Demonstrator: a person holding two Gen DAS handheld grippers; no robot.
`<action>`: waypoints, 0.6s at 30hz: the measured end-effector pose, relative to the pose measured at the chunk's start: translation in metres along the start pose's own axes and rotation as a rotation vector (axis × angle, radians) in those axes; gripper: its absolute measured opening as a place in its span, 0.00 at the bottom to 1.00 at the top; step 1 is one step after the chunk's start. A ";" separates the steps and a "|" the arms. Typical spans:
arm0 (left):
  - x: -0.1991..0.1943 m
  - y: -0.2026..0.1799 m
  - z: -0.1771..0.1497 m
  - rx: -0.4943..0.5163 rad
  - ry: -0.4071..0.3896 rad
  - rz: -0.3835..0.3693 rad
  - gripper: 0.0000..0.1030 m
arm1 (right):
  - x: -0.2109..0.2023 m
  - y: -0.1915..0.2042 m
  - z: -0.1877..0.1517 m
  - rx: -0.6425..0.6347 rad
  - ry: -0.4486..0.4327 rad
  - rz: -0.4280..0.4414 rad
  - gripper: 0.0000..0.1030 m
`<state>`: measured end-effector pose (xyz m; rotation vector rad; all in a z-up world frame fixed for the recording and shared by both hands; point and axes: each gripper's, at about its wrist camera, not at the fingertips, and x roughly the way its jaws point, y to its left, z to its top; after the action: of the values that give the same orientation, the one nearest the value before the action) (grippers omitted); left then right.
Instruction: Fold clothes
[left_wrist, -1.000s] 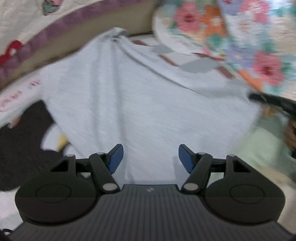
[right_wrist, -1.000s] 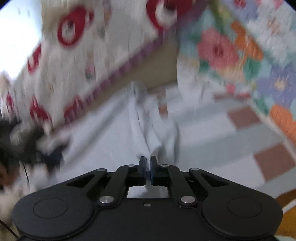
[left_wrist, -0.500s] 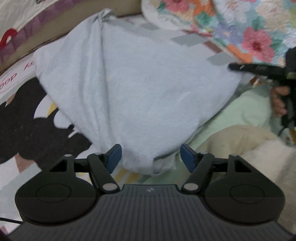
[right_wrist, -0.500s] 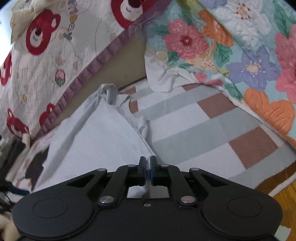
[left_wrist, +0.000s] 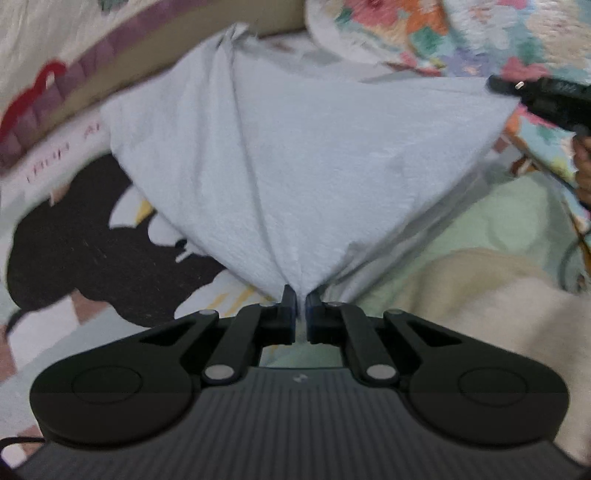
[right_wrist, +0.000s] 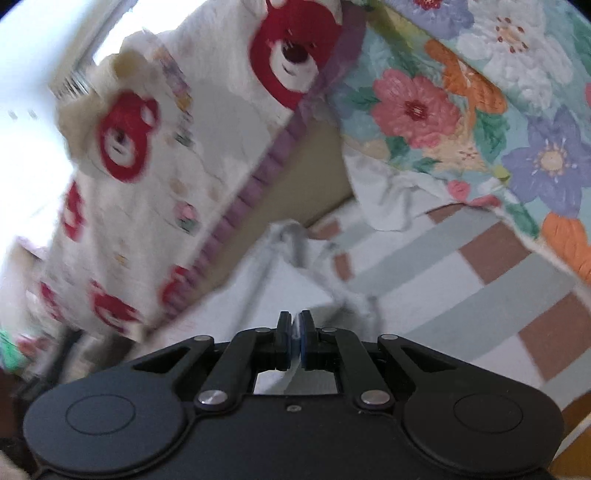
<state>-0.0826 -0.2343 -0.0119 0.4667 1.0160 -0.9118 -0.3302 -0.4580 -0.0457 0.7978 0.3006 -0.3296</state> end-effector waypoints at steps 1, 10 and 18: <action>0.000 -0.004 -0.003 0.015 0.016 0.011 0.04 | -0.003 -0.001 -0.006 -0.015 0.011 -0.030 0.06; 0.016 0.007 -0.020 -0.075 0.085 0.003 0.00 | 0.020 -0.027 -0.058 -0.107 0.207 -0.303 0.05; -0.003 0.032 -0.016 -0.185 -0.015 -0.021 0.23 | 0.018 -0.014 -0.046 -0.211 0.227 -0.456 0.07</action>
<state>-0.0651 -0.2035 -0.0188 0.2937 1.0826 -0.8297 -0.3259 -0.4364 -0.0917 0.5526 0.7230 -0.6255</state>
